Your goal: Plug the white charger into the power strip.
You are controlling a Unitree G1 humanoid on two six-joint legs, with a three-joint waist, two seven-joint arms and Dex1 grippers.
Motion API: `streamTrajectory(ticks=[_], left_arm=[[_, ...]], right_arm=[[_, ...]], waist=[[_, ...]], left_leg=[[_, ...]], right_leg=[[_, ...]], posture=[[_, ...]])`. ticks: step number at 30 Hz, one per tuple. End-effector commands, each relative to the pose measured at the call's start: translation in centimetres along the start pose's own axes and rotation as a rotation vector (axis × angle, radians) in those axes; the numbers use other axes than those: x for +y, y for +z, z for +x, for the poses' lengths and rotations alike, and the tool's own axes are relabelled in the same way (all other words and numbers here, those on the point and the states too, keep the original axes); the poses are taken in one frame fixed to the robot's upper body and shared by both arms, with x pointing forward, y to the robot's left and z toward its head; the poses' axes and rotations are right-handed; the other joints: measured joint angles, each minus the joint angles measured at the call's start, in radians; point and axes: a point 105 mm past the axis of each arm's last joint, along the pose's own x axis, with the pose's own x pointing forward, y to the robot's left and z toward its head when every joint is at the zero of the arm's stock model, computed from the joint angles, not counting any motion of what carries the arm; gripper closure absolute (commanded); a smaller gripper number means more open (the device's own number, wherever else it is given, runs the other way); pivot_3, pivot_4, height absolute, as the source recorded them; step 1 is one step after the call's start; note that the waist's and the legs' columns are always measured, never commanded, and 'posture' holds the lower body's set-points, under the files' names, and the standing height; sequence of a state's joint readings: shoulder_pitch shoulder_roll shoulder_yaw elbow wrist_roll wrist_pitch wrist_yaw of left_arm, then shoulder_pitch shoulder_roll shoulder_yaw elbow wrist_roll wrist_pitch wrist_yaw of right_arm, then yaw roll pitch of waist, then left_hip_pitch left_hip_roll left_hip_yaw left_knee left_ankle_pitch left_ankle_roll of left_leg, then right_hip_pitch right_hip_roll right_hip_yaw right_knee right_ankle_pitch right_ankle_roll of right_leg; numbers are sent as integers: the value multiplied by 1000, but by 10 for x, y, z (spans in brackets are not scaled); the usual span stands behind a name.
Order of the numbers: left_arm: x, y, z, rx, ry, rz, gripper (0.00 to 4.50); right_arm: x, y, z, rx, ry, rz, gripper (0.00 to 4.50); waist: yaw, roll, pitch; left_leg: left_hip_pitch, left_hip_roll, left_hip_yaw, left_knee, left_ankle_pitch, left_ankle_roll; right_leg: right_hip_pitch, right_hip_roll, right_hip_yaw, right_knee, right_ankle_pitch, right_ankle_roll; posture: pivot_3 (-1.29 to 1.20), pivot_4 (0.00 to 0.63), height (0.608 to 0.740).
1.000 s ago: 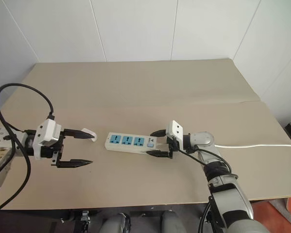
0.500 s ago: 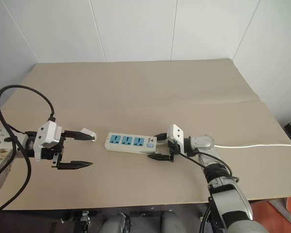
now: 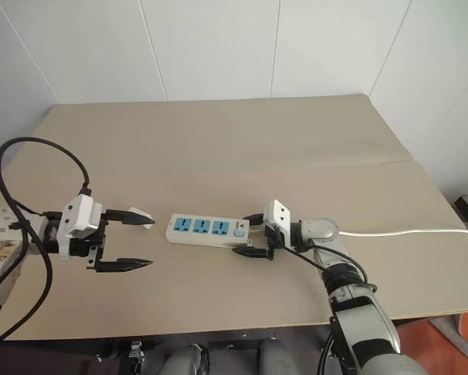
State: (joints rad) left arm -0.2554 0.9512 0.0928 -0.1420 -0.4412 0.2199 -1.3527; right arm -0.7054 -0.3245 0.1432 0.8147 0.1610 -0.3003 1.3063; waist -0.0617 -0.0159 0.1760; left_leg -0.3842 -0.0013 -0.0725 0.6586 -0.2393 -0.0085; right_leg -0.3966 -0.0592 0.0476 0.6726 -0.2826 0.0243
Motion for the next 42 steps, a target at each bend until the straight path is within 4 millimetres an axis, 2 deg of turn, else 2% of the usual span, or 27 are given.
streamTrajectory(ticks=[1,6,13,16,19,24,27,30,33,38,42], left_arm=[[-2,2,1,5,0,22,0],[-3,1,1,7,3,19,0],[-3,-1,0,17,3,18,0],[-1,2,-3,12,9,26,0],[6,9,-6,1,28,48,0],[25,37,-18,-75,52,132,0],[42,45,-24,9,43,220,0],[56,39,-26,180,-75,297,0],[76,28,-22,432,-174,391,0],[109,20,-6,740,-293,482,0],[116,13,10,871,-405,541,0]], right_arm=[[-2,0,2,-4,-1,24,22],[-2,-1,4,-7,-5,34,1082],[1,-2,7,-12,-6,11,1080],[4,-1,1,-17,12,-25,1080],[8,1,-9,-17,37,-39,1080],[25,5,-25,-19,120,-52,1080],[37,8,-24,-26,177,-51,1080],[47,11,-12,-37,212,-46,1080],[54,13,1,-40,245,-31,1080],[59,5,14,-1,267,-17,1080],[65,2,23,16,277,-26,1080]], waist=[[-3,0,0],[-6,0,0],[-8,0,0],[-8,0,0],[-5,0,0],[16,0,0],[19,0,0],[16,0,0],[11,-1,0],[12,-2,1],[-1,-2,1]], left_leg=[[0,0,0,0,0,0],[1,0,-1,0,0,0],[3,0,-2,0,0,0],[3,0,-2,0,0,0],[2,0,-2,0,0,0],[0,0,-2,0,0,0],[-1,-1,0,1,0,0],[0,-1,1,1,0,0],[1,-1,2,1,0,0],[-1,-1,1,2,0,0],[-1,-1,1,2,0,0]], right_leg=[[0,0,0,0,0,0],[1,0,0,0,0,0],[2,0,0,1,0,0],[2,0,1,1,0,0],[2,0,0,1,0,0],[1,0,-1,-1,0,0],[1,0,-2,-1,0,0],[2,1,-2,-1,0,0],[2,2,-2,0,0,0],[2,3,-2,0,-1,1],[1,3,-2,0,-1,1]], posture=[[0,150,740],[0,150,740],[0,150,740],[0,150,740],[0,150,740],[0,150,740],[0,150,740],[0,150,740],[0,150,740],[0,150,740],[0,150,740]])
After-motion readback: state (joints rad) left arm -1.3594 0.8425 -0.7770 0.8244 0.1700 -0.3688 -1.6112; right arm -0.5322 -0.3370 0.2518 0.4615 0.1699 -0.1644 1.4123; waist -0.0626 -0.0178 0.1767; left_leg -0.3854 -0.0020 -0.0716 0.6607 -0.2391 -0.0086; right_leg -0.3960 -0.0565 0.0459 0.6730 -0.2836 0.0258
